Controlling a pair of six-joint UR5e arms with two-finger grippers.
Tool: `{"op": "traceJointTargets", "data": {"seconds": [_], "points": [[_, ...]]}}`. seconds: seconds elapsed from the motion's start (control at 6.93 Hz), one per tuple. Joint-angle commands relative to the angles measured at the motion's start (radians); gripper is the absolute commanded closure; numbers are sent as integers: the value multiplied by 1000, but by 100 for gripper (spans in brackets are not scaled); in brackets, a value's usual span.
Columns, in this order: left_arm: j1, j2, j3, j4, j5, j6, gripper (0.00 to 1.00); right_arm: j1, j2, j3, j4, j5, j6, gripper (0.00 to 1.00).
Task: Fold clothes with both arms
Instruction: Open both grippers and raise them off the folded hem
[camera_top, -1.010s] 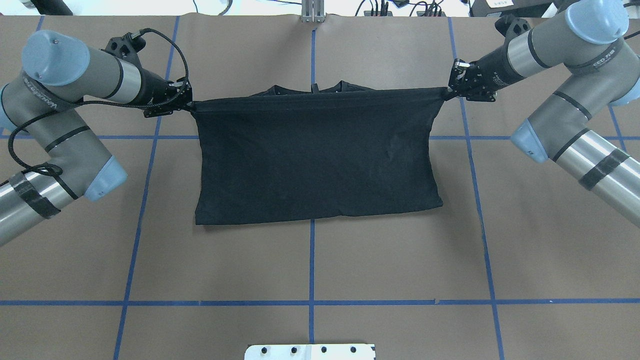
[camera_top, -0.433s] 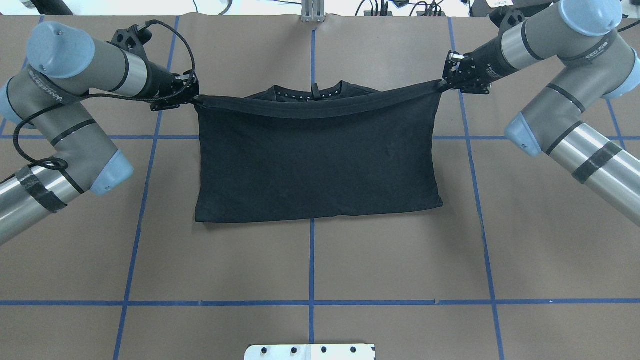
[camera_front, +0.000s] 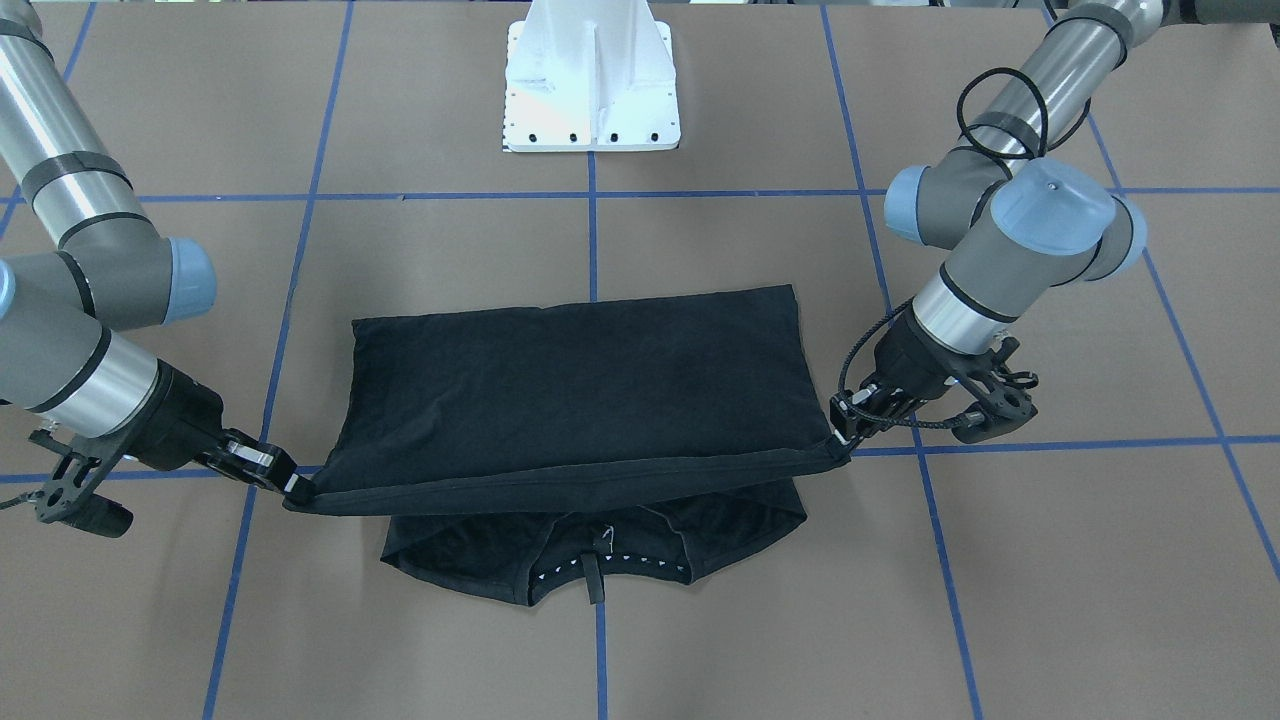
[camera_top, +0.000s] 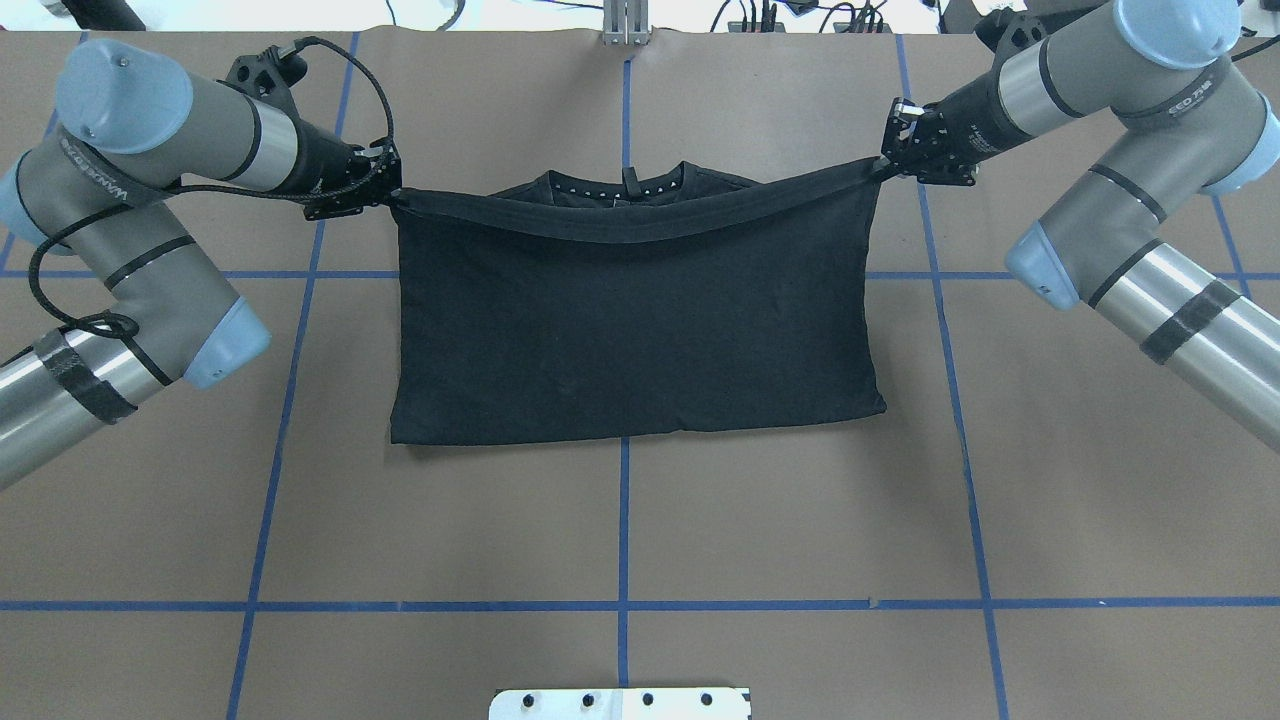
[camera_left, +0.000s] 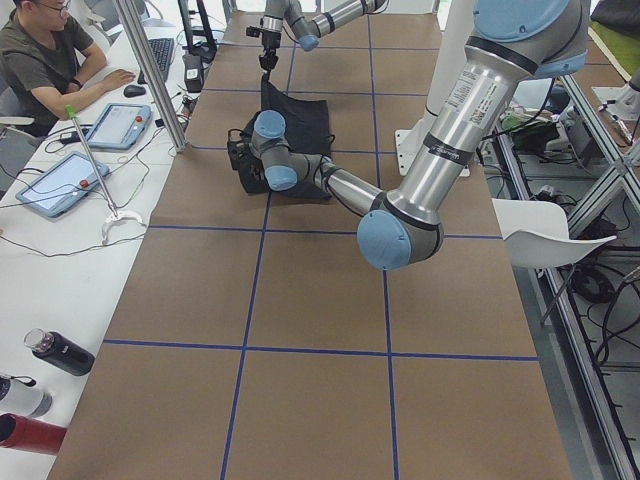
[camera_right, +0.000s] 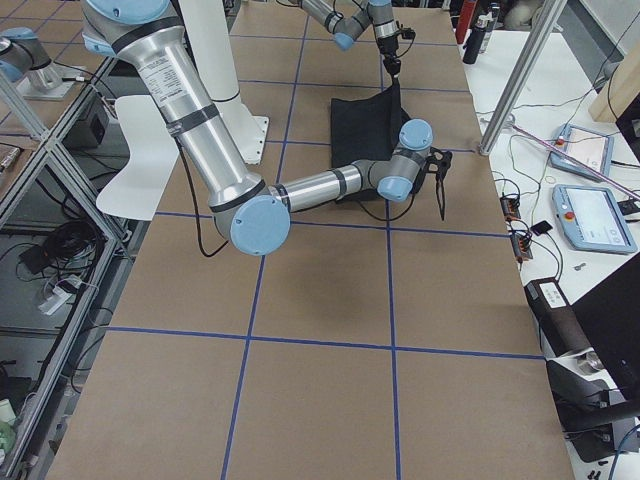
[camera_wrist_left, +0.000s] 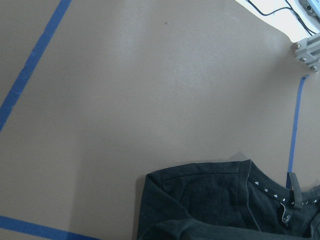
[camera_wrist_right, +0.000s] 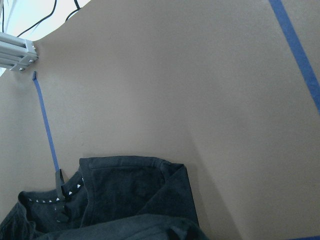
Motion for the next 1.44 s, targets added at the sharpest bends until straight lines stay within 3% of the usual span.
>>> {"op": "traceJointTargets", "data": {"seconds": [0.0,0.14,0.29,0.87,1.15,1.3], "points": [[-4,-1,3,0,2,2,100,0,11,-8,-9,-11,1,100],[-2,-2,1,-3,0,0,100,0,12,-10,-9,-13,4,83],[-2,1,1,-1,6,2,2,0,11,-14,-7,-14,3,1],[-19,1,-20,0,11,0,0,0,-6,-18,-7,-3,12,1],[-25,10,-66,5,7,-3,0,-27,-79,68,-13,15,12,1],[-27,11,-92,25,7,-3,0,-84,-177,175,-15,14,13,1]]}}
